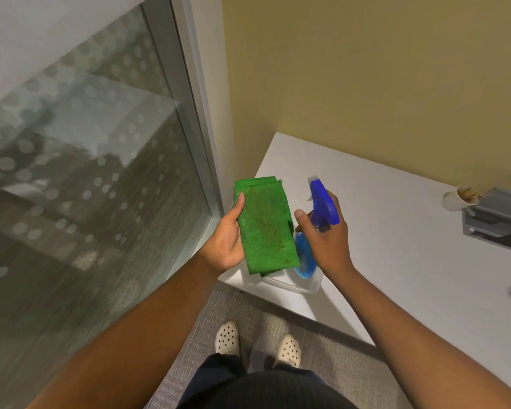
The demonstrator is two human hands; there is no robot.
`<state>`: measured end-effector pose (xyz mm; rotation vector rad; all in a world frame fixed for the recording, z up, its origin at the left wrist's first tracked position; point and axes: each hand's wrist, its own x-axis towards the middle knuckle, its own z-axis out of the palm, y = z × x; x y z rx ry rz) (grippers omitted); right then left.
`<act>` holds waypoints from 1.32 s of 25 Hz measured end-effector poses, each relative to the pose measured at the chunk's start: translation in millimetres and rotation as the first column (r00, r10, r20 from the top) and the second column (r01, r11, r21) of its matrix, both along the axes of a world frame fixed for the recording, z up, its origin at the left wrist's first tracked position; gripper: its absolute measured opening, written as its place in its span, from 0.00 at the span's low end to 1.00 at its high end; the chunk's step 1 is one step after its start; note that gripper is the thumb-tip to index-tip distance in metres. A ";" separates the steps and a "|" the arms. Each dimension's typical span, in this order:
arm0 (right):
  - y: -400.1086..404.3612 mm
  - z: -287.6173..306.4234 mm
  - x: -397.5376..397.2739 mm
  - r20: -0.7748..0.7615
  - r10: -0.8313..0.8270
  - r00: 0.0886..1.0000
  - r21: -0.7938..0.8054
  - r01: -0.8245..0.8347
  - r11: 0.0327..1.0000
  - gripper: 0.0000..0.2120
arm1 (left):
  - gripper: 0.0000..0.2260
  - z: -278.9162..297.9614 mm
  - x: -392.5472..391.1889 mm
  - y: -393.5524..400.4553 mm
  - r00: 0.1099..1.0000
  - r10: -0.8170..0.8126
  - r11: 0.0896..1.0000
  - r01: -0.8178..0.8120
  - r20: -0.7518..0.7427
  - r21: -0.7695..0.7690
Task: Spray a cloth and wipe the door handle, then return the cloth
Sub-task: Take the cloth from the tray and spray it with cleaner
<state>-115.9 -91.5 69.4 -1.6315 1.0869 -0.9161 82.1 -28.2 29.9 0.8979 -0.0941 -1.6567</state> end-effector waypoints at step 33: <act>30.0 58.5 31.6 -0.364 0.140 0.921 0.202 -0.069 0.977 0.12 | 0.33 26.8 5.4 -29.1 0.988 0.123 0.991 -0.117 0.094 -0.070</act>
